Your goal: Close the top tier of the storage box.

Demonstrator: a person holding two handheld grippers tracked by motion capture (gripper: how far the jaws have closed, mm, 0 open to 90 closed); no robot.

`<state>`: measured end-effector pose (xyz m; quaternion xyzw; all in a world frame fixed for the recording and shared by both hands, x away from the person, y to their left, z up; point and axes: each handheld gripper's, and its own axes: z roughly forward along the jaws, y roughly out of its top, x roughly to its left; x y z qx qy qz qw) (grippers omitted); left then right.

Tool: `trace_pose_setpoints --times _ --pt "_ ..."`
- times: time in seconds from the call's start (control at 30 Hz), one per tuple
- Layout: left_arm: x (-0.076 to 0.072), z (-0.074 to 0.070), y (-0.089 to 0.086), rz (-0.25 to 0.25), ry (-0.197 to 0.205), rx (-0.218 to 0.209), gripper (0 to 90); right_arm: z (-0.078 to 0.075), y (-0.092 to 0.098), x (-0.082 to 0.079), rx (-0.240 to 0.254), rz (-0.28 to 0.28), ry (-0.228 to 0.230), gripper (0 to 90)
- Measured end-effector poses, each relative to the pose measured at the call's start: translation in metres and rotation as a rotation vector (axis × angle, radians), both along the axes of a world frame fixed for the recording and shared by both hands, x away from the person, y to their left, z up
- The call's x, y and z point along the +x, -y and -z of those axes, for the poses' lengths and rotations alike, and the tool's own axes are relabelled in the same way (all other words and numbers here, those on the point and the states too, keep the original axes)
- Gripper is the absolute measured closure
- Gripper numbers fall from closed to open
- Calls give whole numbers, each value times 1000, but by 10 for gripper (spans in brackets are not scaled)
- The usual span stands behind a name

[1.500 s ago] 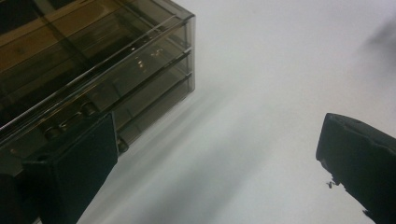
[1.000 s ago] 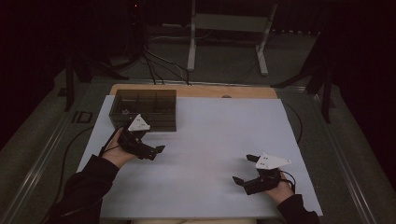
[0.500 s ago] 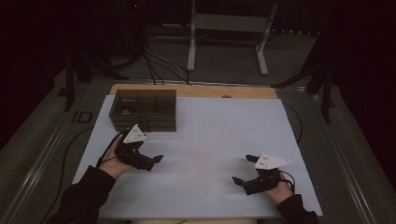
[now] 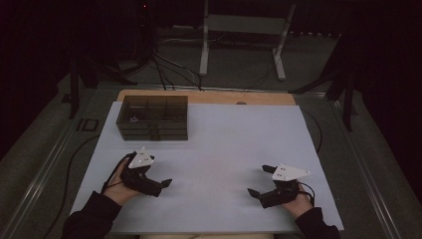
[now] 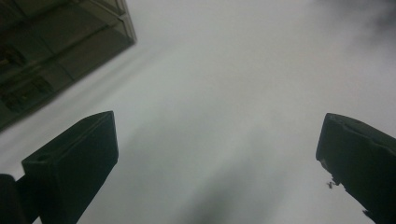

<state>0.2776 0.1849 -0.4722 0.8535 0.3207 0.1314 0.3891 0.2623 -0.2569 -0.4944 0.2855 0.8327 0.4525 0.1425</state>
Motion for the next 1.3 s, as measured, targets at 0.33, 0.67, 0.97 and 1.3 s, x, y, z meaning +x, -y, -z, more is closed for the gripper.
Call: trace_pose_setpoints --times 0.33,0.67,0.97,1.3 --pt "-20 18 -8 23 -16 -5 0 0 0 0 -3 -1 2 29" --pt "-33 32 -28 -31 -42 15 0 0 0 -1 -6 -2 6 29" --pt "-33 35 -43 -94 -42 10 0 0 0 -1 -11 -2 8 29" --pt "-34 33 -41 -104 -16 21 0 0 0 0 -11 -2 9 29"
